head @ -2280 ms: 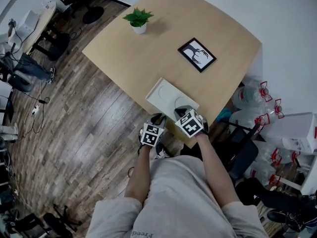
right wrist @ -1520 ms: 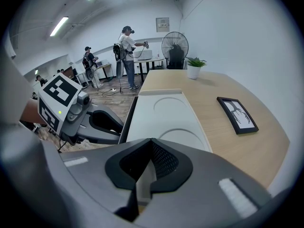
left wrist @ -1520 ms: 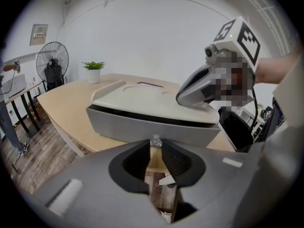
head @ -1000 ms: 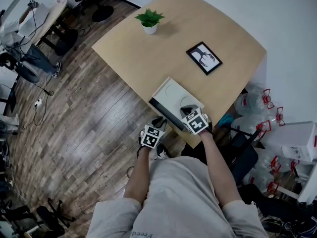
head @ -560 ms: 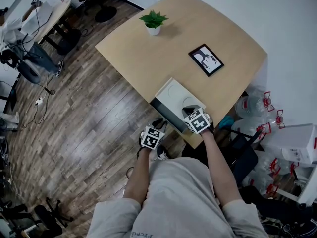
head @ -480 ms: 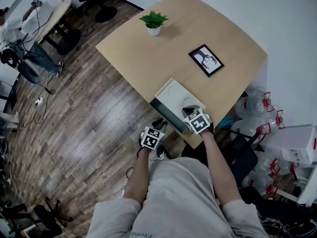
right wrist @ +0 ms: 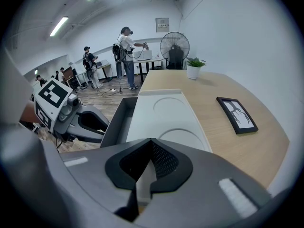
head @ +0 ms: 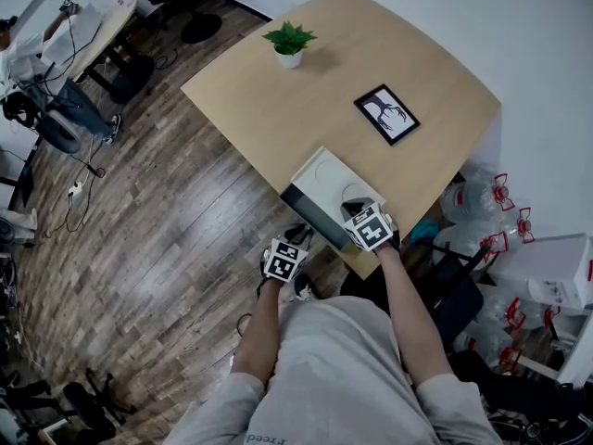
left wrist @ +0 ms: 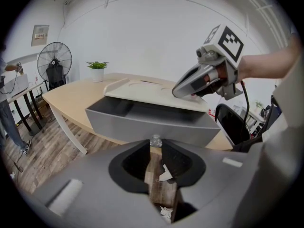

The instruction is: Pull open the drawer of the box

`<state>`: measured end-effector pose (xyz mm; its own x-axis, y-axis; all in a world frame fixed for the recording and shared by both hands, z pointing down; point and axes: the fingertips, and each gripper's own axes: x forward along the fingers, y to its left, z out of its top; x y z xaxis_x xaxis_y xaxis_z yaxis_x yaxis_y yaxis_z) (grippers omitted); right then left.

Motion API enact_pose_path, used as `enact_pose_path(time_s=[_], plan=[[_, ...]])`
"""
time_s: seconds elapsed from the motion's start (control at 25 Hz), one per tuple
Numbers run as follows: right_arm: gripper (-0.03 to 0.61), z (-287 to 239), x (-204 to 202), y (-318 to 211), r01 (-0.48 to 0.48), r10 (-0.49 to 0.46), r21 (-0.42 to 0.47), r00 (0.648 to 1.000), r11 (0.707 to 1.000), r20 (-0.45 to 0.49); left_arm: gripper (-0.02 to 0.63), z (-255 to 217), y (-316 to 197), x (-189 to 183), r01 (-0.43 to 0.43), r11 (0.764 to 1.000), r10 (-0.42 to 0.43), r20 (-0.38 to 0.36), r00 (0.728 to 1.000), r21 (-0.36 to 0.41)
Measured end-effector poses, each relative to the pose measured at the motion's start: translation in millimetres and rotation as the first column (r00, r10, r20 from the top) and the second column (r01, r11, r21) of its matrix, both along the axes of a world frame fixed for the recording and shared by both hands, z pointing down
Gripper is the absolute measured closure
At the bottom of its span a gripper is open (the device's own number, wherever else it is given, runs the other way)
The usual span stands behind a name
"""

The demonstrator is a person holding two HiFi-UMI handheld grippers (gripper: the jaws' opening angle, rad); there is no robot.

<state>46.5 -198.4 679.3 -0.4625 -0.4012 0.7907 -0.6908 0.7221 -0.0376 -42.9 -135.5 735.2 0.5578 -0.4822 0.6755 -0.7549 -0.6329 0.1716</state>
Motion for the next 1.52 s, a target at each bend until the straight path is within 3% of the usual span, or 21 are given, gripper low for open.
enact_pose_path(time_s=[1.52], plan=[[0.577,-1.8,0.9,0.0,-0.001,0.001,-0.013,1.000,1.000,-0.010,0.485,7.8,21.4,-30.2,0.061,0.998,-0.061,0.023,0.998,0.012]])
